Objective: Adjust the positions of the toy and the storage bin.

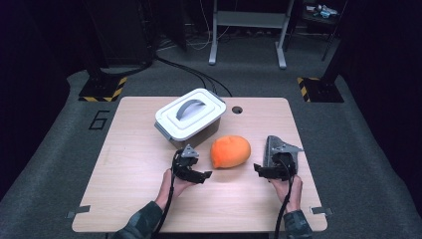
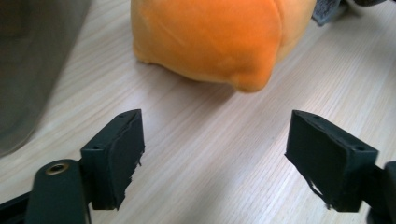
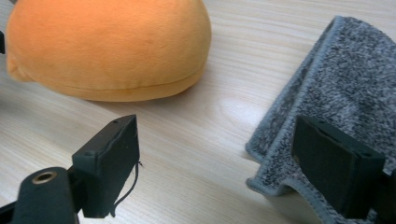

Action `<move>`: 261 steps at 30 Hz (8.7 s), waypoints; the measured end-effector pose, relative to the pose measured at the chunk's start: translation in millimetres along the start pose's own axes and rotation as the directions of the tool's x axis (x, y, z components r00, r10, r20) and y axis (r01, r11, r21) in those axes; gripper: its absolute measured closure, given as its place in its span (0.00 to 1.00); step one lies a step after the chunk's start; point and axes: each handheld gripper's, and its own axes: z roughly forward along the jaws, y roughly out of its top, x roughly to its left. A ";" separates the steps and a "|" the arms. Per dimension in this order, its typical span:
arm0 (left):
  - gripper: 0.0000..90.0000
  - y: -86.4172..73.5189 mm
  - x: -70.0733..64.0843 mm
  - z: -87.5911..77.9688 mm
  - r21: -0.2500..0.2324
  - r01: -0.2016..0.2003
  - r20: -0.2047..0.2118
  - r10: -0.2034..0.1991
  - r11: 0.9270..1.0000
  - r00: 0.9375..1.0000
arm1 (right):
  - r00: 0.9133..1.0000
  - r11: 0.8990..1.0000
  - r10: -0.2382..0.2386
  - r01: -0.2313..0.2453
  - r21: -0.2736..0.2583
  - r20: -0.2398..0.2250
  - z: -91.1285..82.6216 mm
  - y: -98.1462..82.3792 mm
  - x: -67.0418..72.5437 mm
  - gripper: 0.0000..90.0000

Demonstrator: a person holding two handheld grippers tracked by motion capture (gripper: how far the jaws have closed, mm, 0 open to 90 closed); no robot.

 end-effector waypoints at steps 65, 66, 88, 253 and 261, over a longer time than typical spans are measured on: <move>0.00 -76.4 37.5 -33.2 0.053 0.023 -0.249 -0.010 0.998 0.968 | 0.995 0.994 -0.071 0.076 0.079 -0.068 56.8 62.4 51.9 0.14; 0.00 -76.5 37.5 -33.2 0.053 0.023 -0.249 -0.010 0.998 0.968 | 0.996 0.994 -0.052 0.059 0.088 -0.072 57.9 60.7 52.6 0.17; 0.01 -77.6 37.6 -33.4 0.042 0.019 -0.251 -0.008 0.999 0.968 | 0.993 0.998 -0.068 0.070 0.007 -0.100 55.8 49.8 46.5 0.73; 0.72 -83.6 65.3 -155.8 -0.058 -0.034 -0.404 0.007 0.998 0.915 | 0.988 0.989 -0.147 0.148 0.023 -0.039 59.5 -32.3 44.9 0.12; 0.71 -91.8 84.7 -162.7 -0.082 0.021 -0.472 -0.058 0.996 0.880 | 0.987 0.987 -0.155 0.156 0.023 -0.037 59.8 -32.3 44.6 0.12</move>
